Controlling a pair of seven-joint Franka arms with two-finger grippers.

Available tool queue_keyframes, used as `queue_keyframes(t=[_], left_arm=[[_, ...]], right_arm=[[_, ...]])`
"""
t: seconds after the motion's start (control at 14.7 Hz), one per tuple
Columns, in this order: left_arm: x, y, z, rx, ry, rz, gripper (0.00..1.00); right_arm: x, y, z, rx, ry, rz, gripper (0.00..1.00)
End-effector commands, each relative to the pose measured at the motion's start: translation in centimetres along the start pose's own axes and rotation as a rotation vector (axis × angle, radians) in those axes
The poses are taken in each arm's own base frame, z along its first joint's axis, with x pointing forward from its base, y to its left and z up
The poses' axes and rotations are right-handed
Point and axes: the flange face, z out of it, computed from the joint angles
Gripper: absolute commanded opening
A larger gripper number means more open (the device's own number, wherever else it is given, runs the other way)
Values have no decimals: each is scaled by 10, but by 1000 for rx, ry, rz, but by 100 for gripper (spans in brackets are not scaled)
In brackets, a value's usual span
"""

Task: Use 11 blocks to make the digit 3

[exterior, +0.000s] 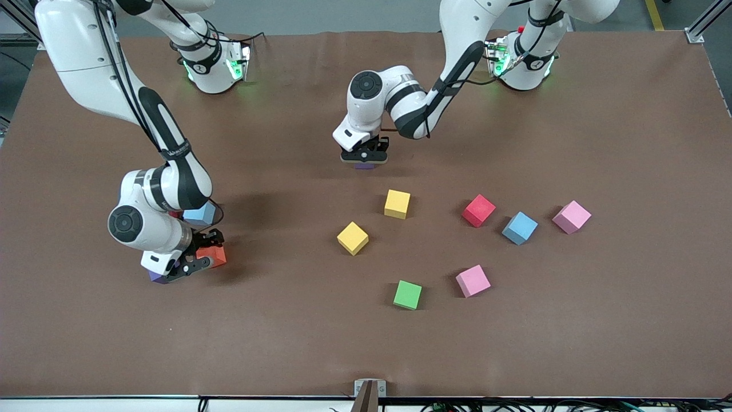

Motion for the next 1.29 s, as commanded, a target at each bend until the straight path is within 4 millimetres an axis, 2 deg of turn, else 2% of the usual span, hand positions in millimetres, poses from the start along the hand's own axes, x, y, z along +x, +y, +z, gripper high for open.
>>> queue_keyframes(t=[0.0,0.27,0.41,0.54,0.61,0.75,0.88,0.95,1.02,1.22], left_arm=[[-1,2,8,21,-3,20,98],[4,5,-9,29,3,15,100],[12,2,-36,55,6,-9,100],[35,-8,-68,77,9,-56,100],[54,-18,-85,88,11,-90,100],[93,-37,-112,104,4,-162,100],[127,-63,-123,129,-11,-258,100],[143,-78,-125,127,-7,-345,100],[150,-86,-125,126,-3,-426,100],[169,-104,-106,121,-8,-612,100]], right_arm=[[0,-1,-3,0,0,-57,27],[3,4,-16,-9,15,-274,25],[4,2,-26,-16,23,-454,24],[6,-6,-32,-27,34,-637,21],[6,-18,-35,-32,36,-708,21],[-8,-37,-43,-33,30,-751,21],[-22,-75,-42,-27,11,-808,21],[-30,-92,-40,-30,10,-835,21],[-36,-114,-39,-36,11,-872,21],[-60,-180,-30,-67,49,-968,21]])
